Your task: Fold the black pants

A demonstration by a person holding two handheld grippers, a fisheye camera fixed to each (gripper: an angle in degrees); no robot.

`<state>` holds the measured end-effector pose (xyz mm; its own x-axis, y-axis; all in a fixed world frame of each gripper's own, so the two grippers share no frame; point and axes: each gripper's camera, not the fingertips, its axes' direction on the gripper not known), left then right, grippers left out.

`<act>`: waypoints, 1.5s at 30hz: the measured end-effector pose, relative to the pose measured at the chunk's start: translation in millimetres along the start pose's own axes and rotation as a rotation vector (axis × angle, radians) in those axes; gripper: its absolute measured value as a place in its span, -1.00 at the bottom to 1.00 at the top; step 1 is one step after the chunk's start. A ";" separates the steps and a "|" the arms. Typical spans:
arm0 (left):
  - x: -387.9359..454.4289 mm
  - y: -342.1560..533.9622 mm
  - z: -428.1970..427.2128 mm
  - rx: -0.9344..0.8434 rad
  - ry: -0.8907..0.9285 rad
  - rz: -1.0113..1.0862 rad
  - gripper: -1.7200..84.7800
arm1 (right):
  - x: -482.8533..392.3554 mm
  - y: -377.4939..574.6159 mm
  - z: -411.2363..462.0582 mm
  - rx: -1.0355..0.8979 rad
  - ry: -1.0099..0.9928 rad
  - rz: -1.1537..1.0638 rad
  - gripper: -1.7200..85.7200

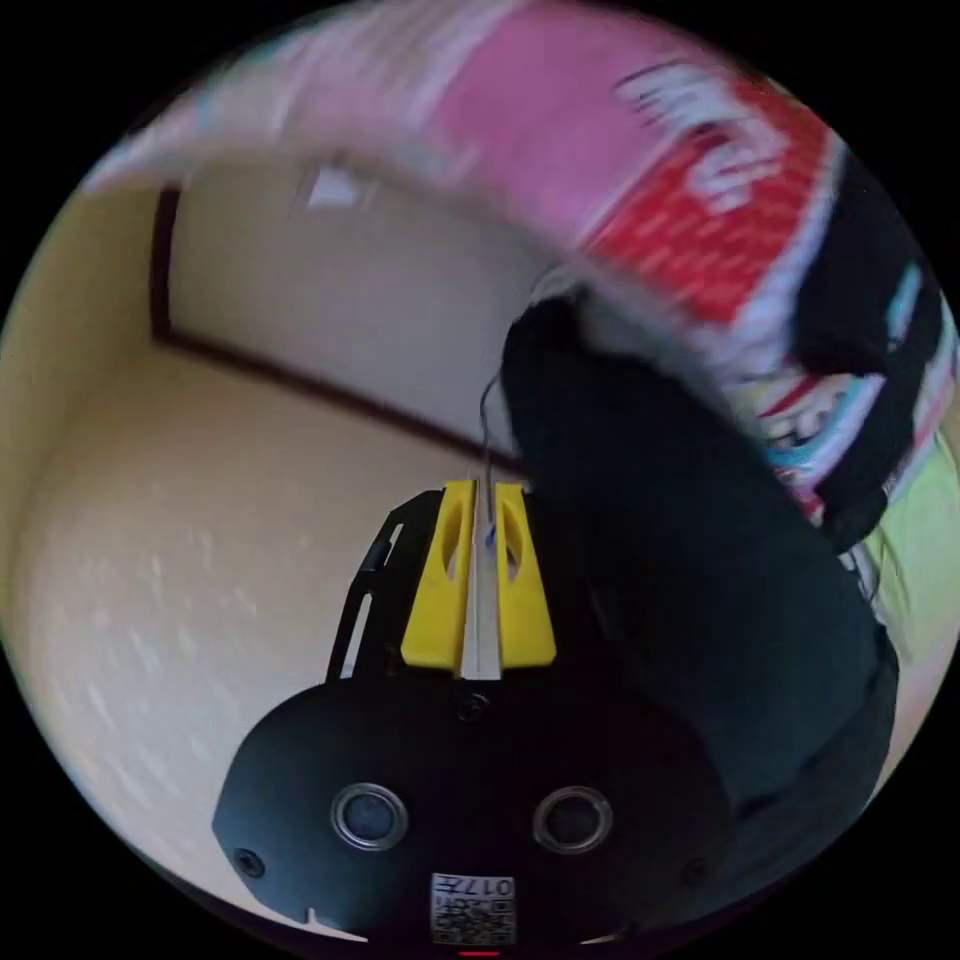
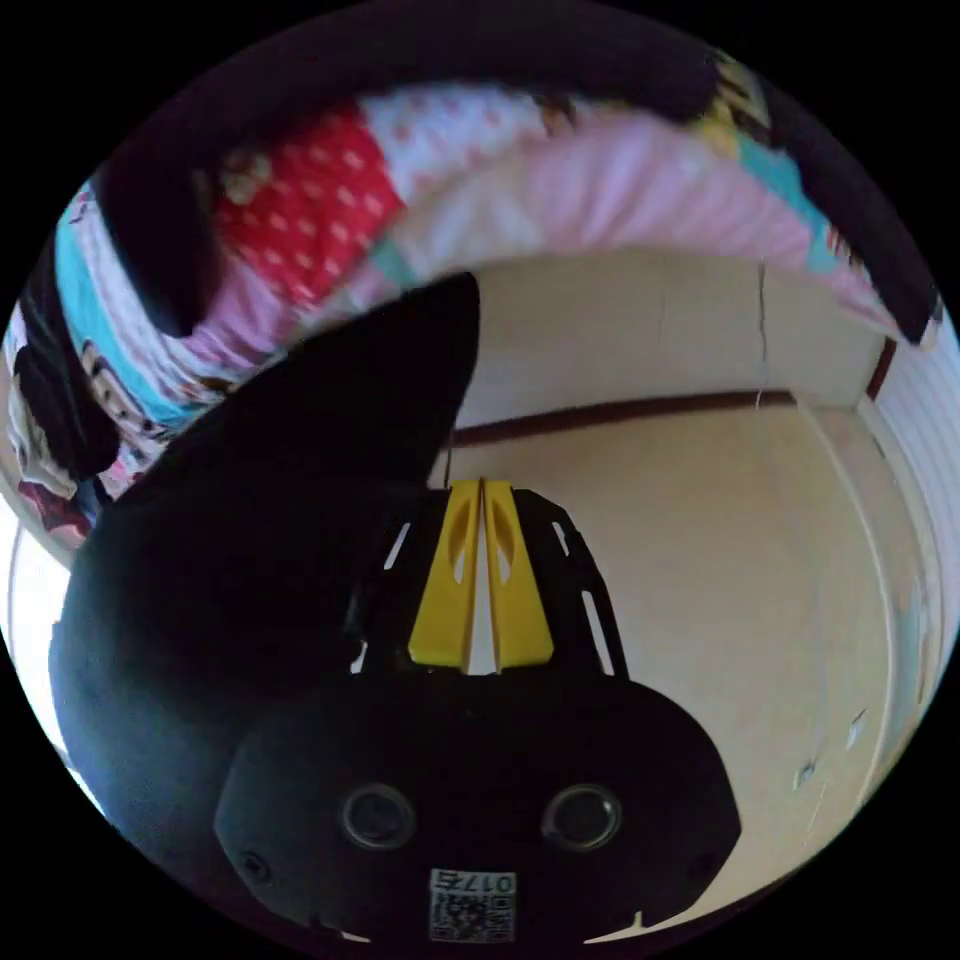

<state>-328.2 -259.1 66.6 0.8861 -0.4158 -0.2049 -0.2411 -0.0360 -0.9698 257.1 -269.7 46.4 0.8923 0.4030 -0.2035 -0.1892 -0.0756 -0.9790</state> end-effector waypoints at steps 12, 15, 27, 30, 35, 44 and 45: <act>130.6 -53.5 -56.2 -0.049 -0.079 0.267 -0.63 | -198.2 32.2 -94.6 0.296 0.200 -0.385 -0.96; 88.6 -31.1 -26.5 -0.077 -0.086 0.256 -0.89 | -169.1 44.4 -41.0 0.174 0.335 -0.386 -0.95; -207.5 90.7 11.9 0.012 0.393 0.026 -0.93 | 17.2 83.9 48.4 -0.028 0.179 0.037 -0.93; -192.9 80.0 6.0 -0.019 0.342 0.168 -0.85 | -17.6 59.1 49.0 -0.006 0.135 -0.040 -0.89; -146.3 37.9 -42.0 0.009 0.347 0.398 -0.62 | -127.9 16.4 33.9 0.088 0.042 -0.280 -0.80; -96.6 -19.8 -90.3 0.073 0.339 0.467 -0.59 | -252.2 -30.1 64.9 0.123 0.045 -0.485 -0.74; -92.5 -25.0 -84.8 0.058 0.306 0.467 -0.59 | -253.5 -32.8 70.9 0.142 0.056 -0.472 -0.74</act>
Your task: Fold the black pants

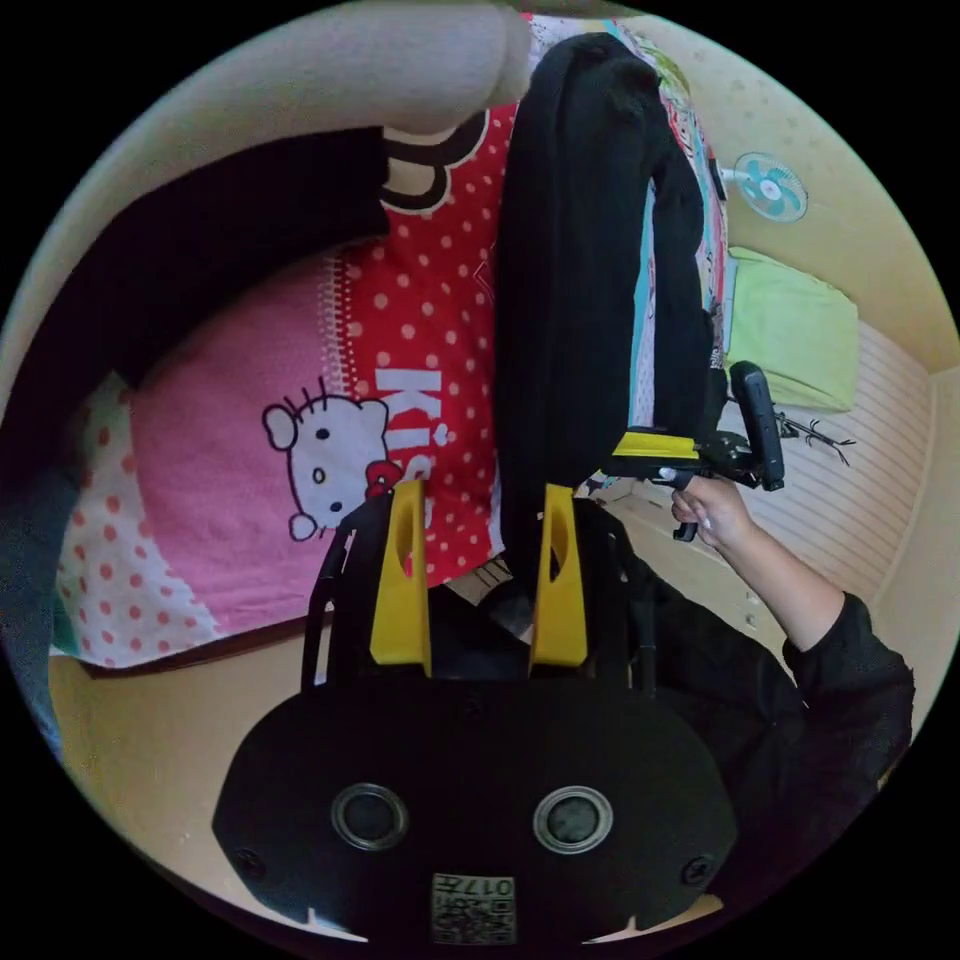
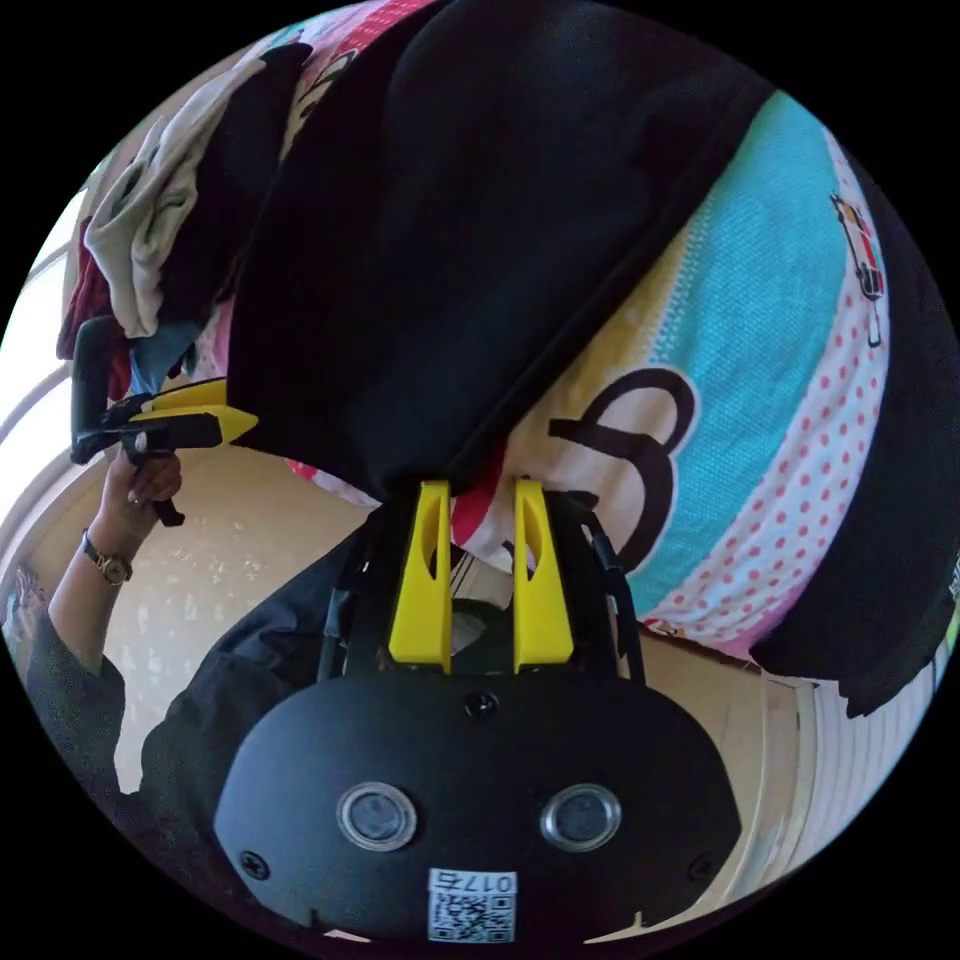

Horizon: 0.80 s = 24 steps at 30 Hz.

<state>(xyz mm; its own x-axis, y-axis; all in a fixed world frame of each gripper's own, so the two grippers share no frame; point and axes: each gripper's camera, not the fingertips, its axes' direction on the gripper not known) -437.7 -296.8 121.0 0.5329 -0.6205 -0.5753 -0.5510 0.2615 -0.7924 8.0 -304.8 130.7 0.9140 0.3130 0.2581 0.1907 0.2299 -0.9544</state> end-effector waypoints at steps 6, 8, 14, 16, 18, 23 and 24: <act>-13.4 3.7 7.8 -0.019 -0.073 0.035 -0.77 | 2.5 17.4 6.7 0.067 0.020 -0.040 -0.77; -17.1 10.0 7.0 -0.018 0.013 0.065 -0.85 | 5.8 30.9 1.2 0.108 -0.028 -0.057 -0.80; -31.4 30.3 -6.6 0.046 0.093 0.040 -0.90 | 33.1 50.7 -2.7 0.223 -0.310 0.111 -0.75; -41.4 35.2 -7.9 0.065 0.131 0.014 -0.90 | 33.3 50.0 6.0 0.213 -0.282 0.077 -0.75; -55.8 40.9 -5.7 0.099 0.166 -0.022 -0.90 | 31.7 51.5 9.0 0.203 -0.209 0.022 -0.79; -66.5 52.6 -2.5 0.136 0.289 0.024 -0.92 | 23.5 79.8 0.3 0.104 -0.218 -0.204 -0.91; -66.5 59.8 -5.2 0.149 0.365 0.065 -0.92 | 16.3 98.2 -3.4 0.107 -0.215 -0.278 -0.92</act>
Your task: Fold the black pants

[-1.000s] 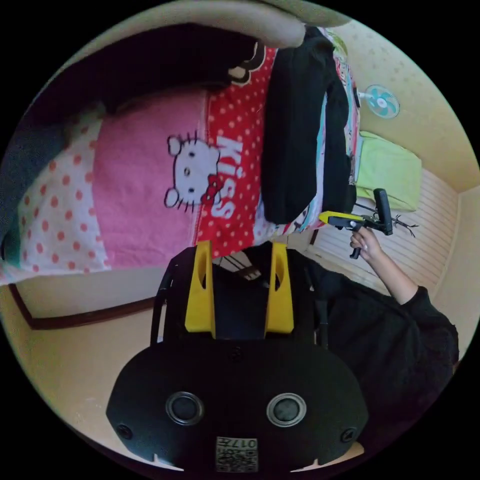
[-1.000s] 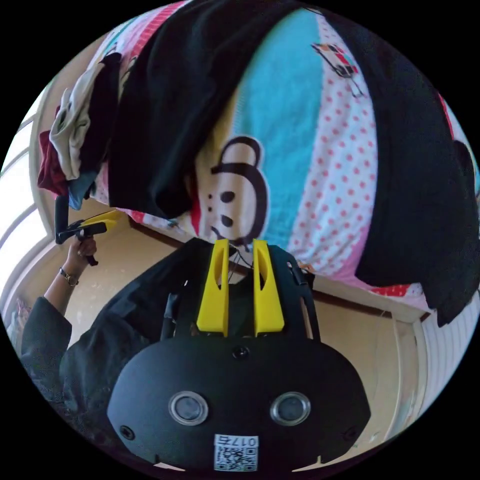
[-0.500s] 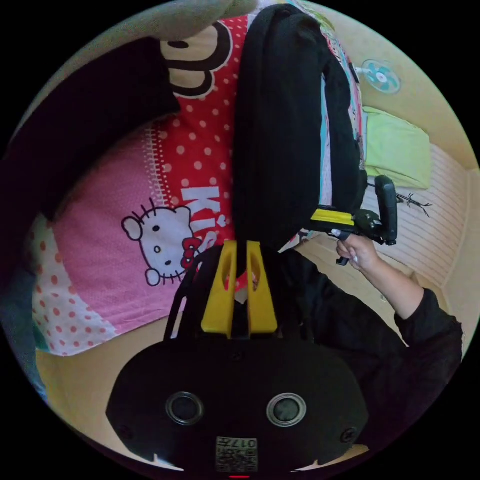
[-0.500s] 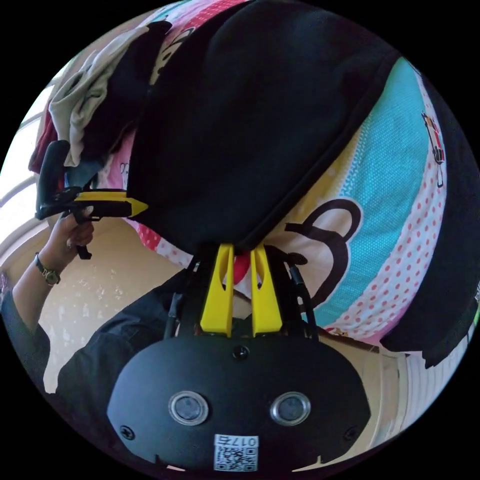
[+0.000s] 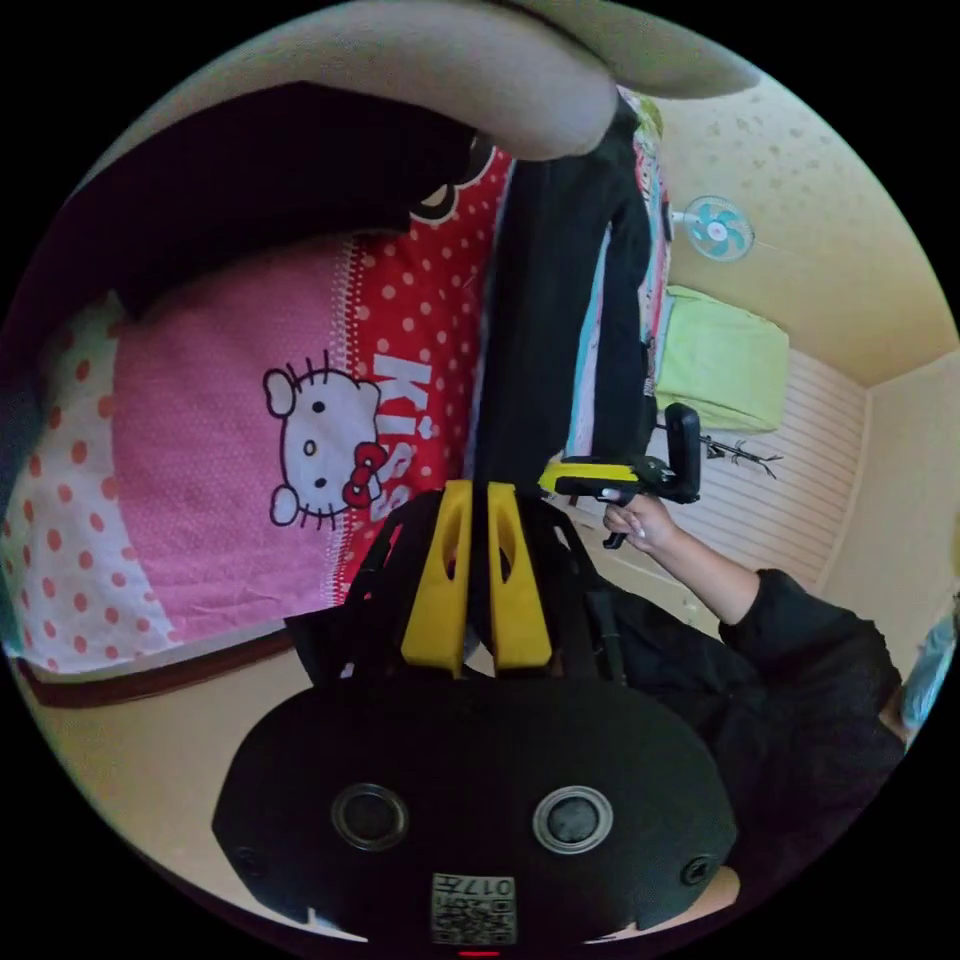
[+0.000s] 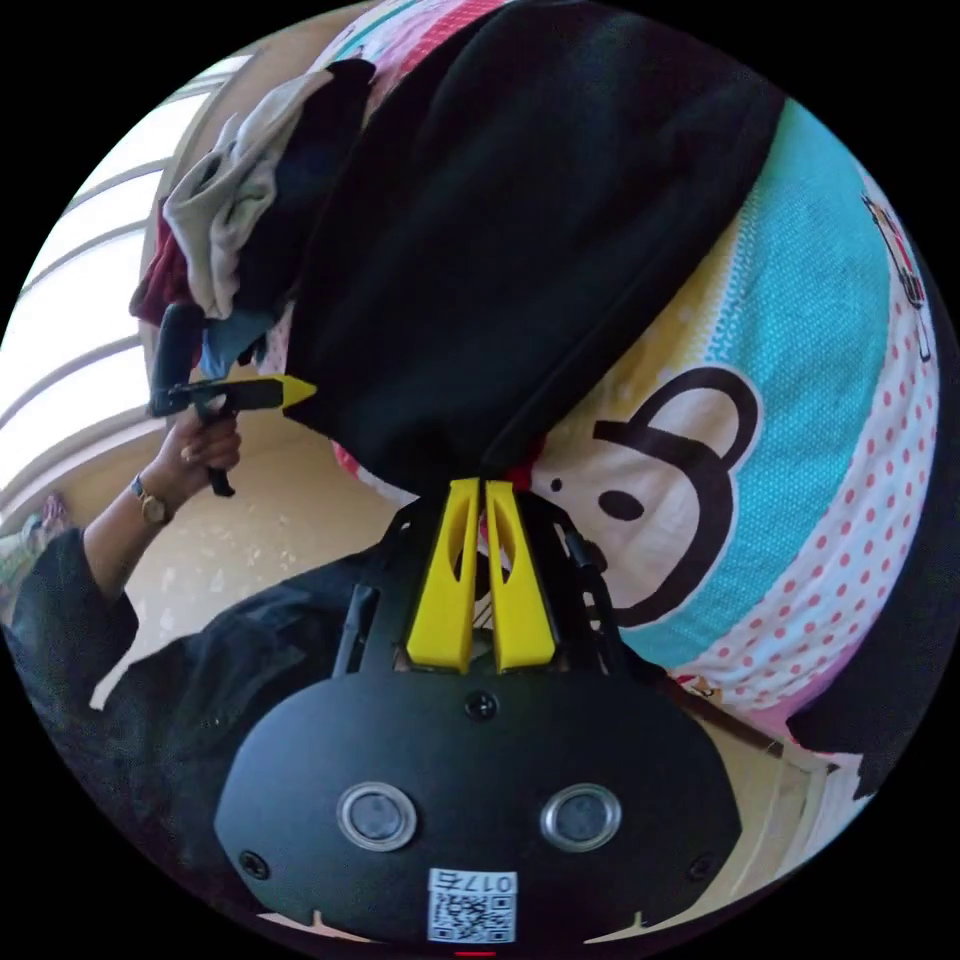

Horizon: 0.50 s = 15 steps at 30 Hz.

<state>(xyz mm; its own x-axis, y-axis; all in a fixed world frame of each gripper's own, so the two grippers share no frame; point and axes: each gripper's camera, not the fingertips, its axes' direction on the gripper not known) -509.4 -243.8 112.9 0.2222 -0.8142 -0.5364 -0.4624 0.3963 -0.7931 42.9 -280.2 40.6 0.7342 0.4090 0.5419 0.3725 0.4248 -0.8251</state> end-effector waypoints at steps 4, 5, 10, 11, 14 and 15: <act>4.8 38.4 -15.7 0.087 0.107 0.060 -0.93 | -19.3 53.5 -22.3 0.101 -0.166 -0.032 -0.94; 4.2 51.3 -15.7 0.107 0.096 0.055 -0.93 | -20.0 58.7 -24.3 0.108 -0.200 -0.023 -0.94; -33.4 85.9 25.1 0.086 0.034 -0.169 -0.88 | -18.4 89.3 -24.2 -0.028 -0.123 0.052 -0.92; -43.7 98.1 40.3 0.043 -0.032 -0.283 -0.90 | -13.2 95.2 -26.7 -0.041 -0.085 0.078 -0.92; -29.5 122.5 70.0 -0.052 -0.211 -0.316 -0.88 | 23.1 134.3 -61.7 -0.003 0.037 0.232 -0.88; -13.1 127.4 76.7 -0.058 -0.278 -0.286 -0.88 | 38.7 153.5 -84.1 0.041 0.065 0.286 -0.86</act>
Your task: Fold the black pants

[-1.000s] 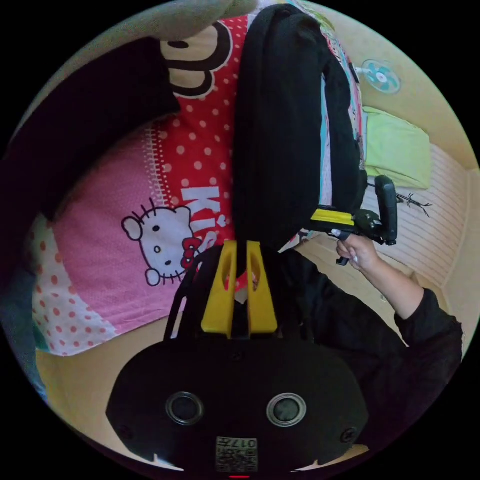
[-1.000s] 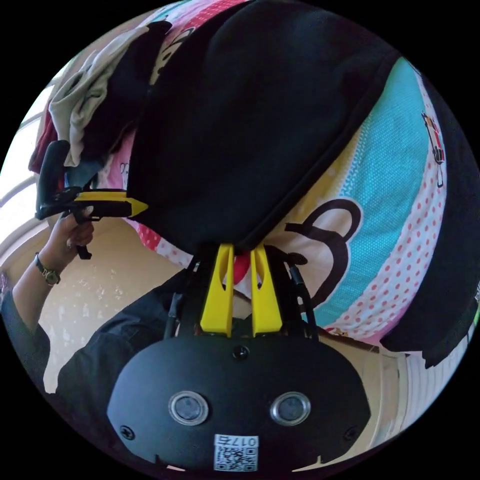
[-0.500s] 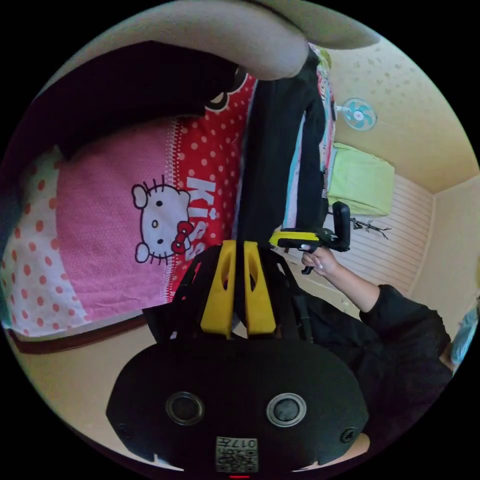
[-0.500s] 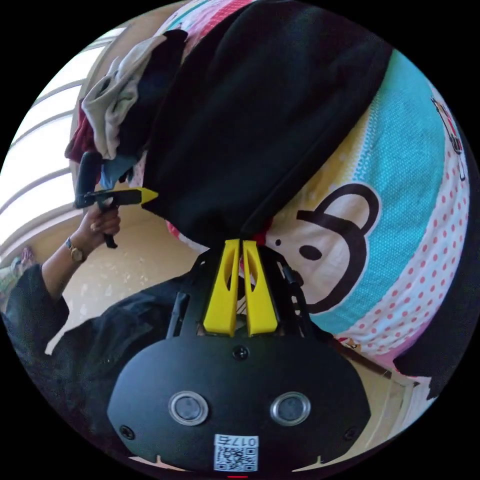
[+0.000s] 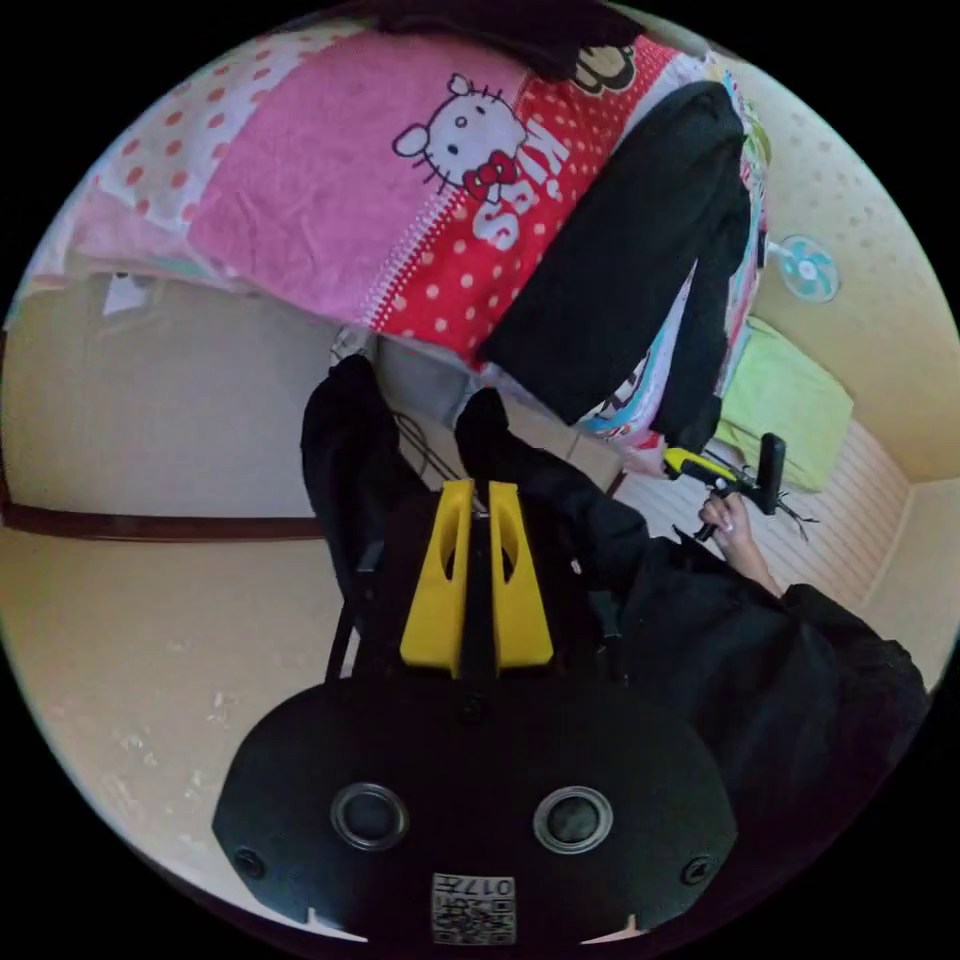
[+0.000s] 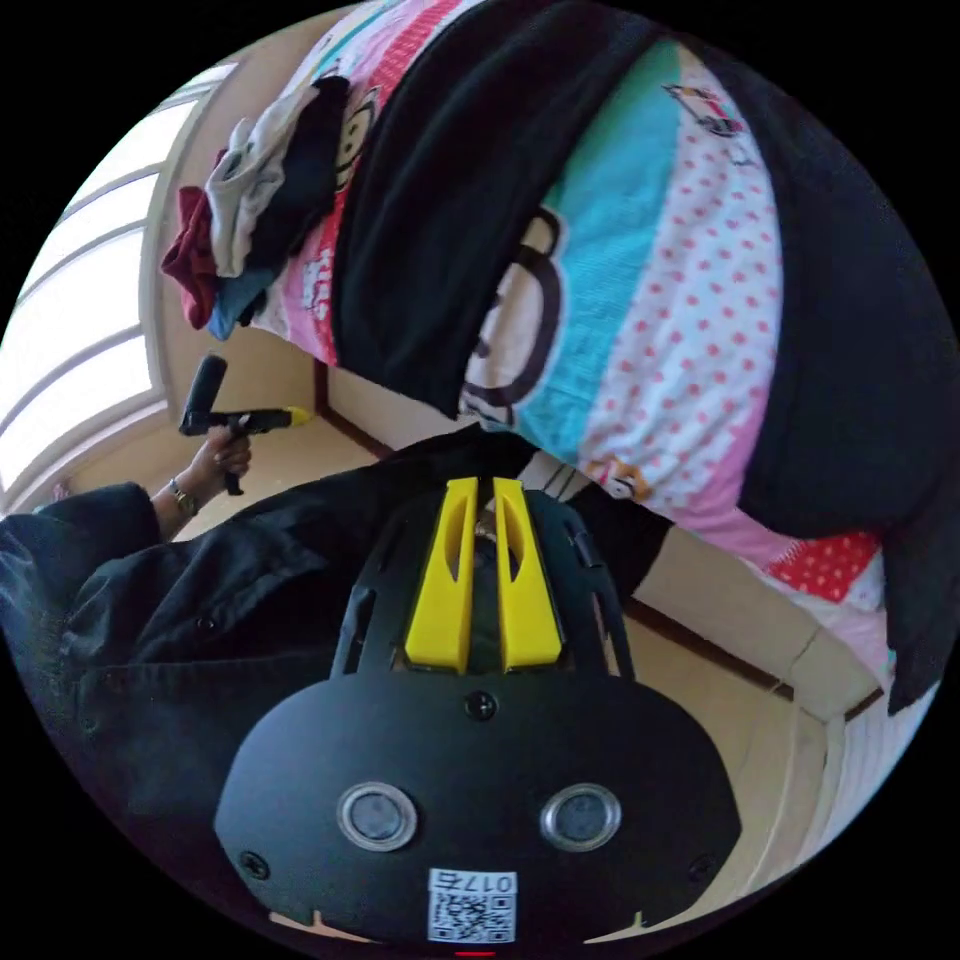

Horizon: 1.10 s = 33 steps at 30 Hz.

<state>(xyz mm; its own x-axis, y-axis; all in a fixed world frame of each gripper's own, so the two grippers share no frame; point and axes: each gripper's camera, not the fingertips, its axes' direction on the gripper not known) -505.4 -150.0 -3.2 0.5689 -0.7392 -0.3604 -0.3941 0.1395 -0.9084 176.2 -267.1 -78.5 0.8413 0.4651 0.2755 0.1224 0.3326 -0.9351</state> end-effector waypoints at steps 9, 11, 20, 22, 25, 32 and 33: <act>218.3 -104.1 58.5 0.074 0.065 0.438 -0.80 | 138.1 42.9 -138.7 0.318 0.019 0.245 -0.76; 269.8 -142.8 95.4 0.046 0.092 0.489 -0.74 | 148.0 33.5 -154.2 0.363 -0.025 0.219 -0.74; 362.1 -219.6 325.7 -0.284 0.013 0.259 -0.76 | 137.2 18.5 -226.5 0.475 -0.007 0.082 -0.73; 379.4 -209.5 332.5 -0.255 0.085 0.314 -0.93 | 140.3 30.7 -233.0 0.417 0.022 0.059 -0.72; 396.0 -191.3 313.5 -0.198 0.162 0.433 -0.96 | 158.9 53.2 -238.9 0.365 -0.046 0.042 -0.72; 318.7 -154.6 234.8 0.084 -0.196 0.267 -0.96 | 169.9 57.6 -254.4 0.351 -0.171 -0.051 -0.72; 305.6 -150.7 220.8 0.183 -0.235 0.187 -0.95 | 162.2 46.1 -256.9 0.346 -0.192 -0.088 -0.71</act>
<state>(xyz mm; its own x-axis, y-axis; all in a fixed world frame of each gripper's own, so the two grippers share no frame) -112.8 -251.5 -23.2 0.6583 -0.5210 -0.5433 -0.3833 0.3892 -0.8376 453.5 -387.1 -134.1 0.7179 0.5564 0.4184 -0.0227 0.6194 -0.7848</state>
